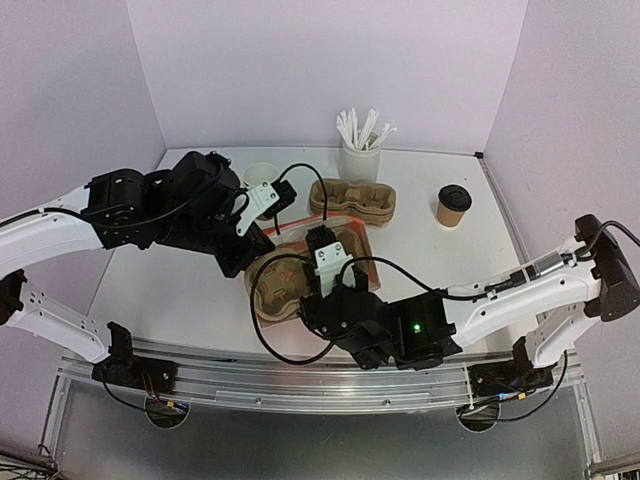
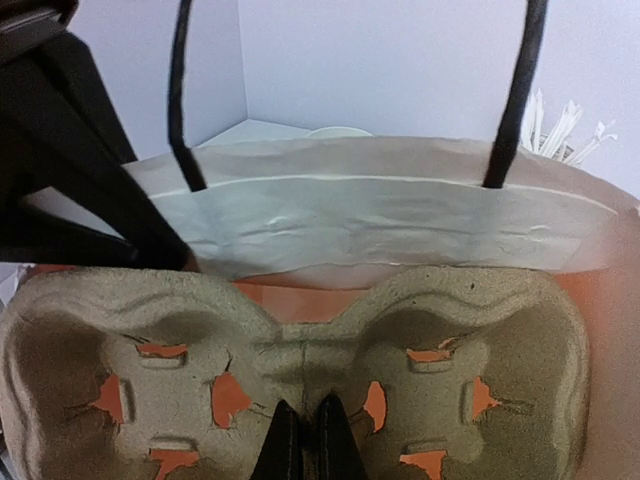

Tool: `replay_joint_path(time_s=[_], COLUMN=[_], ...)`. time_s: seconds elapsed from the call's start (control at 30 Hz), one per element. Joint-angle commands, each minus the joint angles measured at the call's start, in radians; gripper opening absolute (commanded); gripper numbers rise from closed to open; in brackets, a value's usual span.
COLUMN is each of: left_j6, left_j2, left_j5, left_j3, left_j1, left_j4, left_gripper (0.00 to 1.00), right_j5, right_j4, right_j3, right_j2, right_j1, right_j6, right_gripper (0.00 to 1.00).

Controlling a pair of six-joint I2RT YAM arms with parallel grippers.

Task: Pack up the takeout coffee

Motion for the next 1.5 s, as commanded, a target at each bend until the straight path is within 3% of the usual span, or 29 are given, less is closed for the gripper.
replay_joint_path(time_s=[0.0,0.5,0.83,1.13,1.47], left_j6=[-0.002,0.026,0.031,0.056,0.193], left_j2=[-0.059,-0.083,-0.089,-0.106,-0.103], left_j5=[0.057,0.129,0.208,0.251,0.100], left_j3=[-0.015,-0.020,-0.029,-0.046,-0.042], left_j1=[0.001,0.002,0.006,0.028,0.028], left_j4=[0.056,0.100,0.130,0.167,0.167], left_gripper=[0.00,0.00,0.00,0.00,0.00], right_j5=[0.056,0.093,0.159,0.078,-0.029], right_j4=[0.041,0.043,0.027,0.047,0.044], right_j3=[0.012,0.030,0.110,0.166,0.120], right_j2=[-0.010,0.094,0.140,0.252,0.289], right_j1=[-0.030,-0.089,-0.103,-0.134,-0.149], right_j6=[0.042,0.108,0.044,-0.033,-0.058], right_gripper=[0.00,0.00,0.00,0.00,0.00])
